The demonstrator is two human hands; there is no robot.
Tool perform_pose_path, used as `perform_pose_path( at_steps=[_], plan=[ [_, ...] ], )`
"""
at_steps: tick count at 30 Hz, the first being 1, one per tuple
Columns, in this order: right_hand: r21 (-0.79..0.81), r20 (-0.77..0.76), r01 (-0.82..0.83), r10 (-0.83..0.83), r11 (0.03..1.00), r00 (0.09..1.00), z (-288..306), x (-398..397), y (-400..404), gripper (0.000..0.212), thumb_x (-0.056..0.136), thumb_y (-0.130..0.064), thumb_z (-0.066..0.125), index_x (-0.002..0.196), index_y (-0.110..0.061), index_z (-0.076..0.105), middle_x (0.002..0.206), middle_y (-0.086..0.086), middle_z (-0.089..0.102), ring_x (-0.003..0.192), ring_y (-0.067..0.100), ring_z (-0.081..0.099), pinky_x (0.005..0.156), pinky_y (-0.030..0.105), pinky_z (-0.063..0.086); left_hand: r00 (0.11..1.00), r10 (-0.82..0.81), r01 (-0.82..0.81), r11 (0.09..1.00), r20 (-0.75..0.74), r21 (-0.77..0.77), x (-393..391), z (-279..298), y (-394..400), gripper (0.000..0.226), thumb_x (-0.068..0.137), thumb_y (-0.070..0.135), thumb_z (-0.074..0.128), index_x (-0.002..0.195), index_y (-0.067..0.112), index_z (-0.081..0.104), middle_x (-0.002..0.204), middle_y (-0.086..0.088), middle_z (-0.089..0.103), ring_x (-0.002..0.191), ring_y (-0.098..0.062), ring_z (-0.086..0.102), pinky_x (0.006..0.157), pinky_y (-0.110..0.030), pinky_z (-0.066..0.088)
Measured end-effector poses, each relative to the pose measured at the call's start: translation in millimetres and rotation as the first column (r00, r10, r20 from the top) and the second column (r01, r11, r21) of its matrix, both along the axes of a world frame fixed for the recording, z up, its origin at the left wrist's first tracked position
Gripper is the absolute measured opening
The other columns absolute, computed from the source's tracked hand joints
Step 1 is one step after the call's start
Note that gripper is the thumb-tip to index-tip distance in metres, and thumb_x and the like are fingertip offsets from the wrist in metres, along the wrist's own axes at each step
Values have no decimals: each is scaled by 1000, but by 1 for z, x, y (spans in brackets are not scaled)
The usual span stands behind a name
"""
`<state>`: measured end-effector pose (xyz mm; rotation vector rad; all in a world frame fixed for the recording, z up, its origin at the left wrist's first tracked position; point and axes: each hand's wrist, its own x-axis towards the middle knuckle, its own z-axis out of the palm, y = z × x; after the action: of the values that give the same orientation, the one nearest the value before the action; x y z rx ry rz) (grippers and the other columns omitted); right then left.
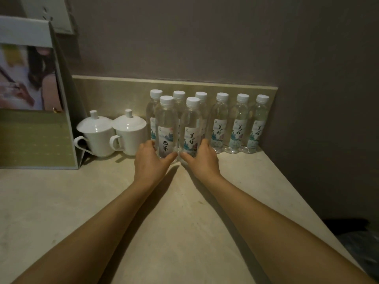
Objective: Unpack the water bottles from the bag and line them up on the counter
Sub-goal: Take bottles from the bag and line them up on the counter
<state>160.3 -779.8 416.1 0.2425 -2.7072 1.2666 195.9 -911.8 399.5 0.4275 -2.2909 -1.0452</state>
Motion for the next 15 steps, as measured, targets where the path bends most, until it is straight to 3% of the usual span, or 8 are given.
perform_pose_path(
  at_steps=[3, 6, 9, 11, 15],
  plan=[
    [-40, 39, -73, 74, 997, 996, 6, 3, 8, 68, 80, -41, 74, 133, -12, 40, 135, 9, 52, 125, 29, 52, 101, 46, 47, 995, 78, -69, 989, -65, 133, 8, 9, 11, 57, 76, 55, 70, 117, 23, 45, 108, -1, 57, 92, -22, 63, 73, -47, 60],
    [-28, 9, -119, 119, 993, 993, 16, 11, 30, 56, 82, -40, 73, 125, -12, 49, 125, 7, 59, 115, 27, 57, 94, 42, 49, 976, 129, -83, 965, -175, 248, 21, 28, 38, 36, 88, 47, 62, 110, 22, 47, 94, 0, 59, 84, -18, 61, 75, -48, 58],
    [-53, -27, -122, 121, 991, 992, 30, 21, 66, 43, 86, -38, 68, 117, -11, 55, 111, 8, 64, 102, 27, 61, 85, 44, 52, 969, 37, 27, 967, -243, 254, 32, 43, 82, 15, 95, 31, 56, 91, 16, 56, 74, -1, 55, 67, -15, 52, 69, -44, 51],
    [-99, -48, -121, 117, 988, 992, 38, 27, 98, 35, 87, -38, 67, 109, -13, 58, 102, 8, 65, 94, 25, 63, 79, 43, 55, 968, -39, 96, 970, -247, 223, 37, 47, 119, 23, 96, 27, 54, 78, 13, 57, 67, -3, 55, 63, -16, 50, 64, -43, 48],
    [-161, -131, -141, 121, 977, 984, 48, 42, 183, 22, 87, -38, 66, 89, -16, 64, 75, -1, 64, 80, 17, 66, 68, 29, 48, 962, -143, 192, 960, -233, 202, 42, 47, 205, 29, 95, 24, 54, 70, 9, 60, 64, -7, 57, 61, -15, 49, 61, -39, 45]
  ],
)
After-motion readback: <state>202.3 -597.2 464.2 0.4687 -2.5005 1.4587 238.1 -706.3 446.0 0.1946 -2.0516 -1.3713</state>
